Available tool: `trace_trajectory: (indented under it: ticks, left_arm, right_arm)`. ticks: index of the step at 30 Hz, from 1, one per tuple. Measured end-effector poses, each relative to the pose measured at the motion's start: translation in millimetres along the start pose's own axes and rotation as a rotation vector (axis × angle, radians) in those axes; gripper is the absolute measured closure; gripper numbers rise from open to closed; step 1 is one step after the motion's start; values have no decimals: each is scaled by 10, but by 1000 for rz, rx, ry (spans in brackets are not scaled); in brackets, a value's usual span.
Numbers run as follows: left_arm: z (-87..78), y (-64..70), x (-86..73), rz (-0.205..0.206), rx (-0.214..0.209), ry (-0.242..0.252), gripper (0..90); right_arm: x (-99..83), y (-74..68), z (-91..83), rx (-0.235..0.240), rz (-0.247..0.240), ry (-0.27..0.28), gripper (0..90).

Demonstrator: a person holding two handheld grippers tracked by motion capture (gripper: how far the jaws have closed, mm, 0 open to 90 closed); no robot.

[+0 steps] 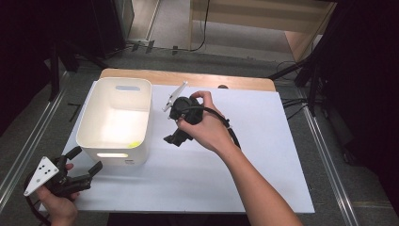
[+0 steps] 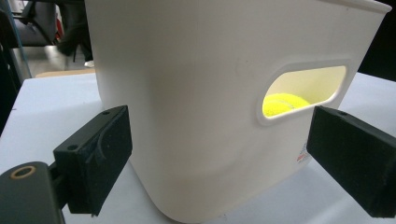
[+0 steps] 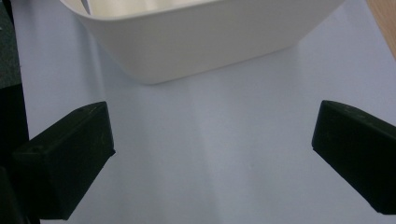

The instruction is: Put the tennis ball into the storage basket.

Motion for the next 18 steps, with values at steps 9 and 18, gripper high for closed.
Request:
trace_trajectory:
  ticks: [9, 18]
  left_arm:
    - [3, 3, -2, 2, 2, -1, 73]
    - [3, 4, -2, 4, 1, -1, 73]
  right_arm:
    - [-303, 44, -116, -23, 53, 22, 0]
    - [-534, 35, -162, -35, 77, 50, 0]
Point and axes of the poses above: each handheld gripper's, and its own axes: z roughly forward along the jaws, x roughly out of its top, y roughly to its right, the point moved 6 cm from there along z, roughly forward along the jaws, and after that the axes turned 10 degrees about y, right-handed, at the moved point
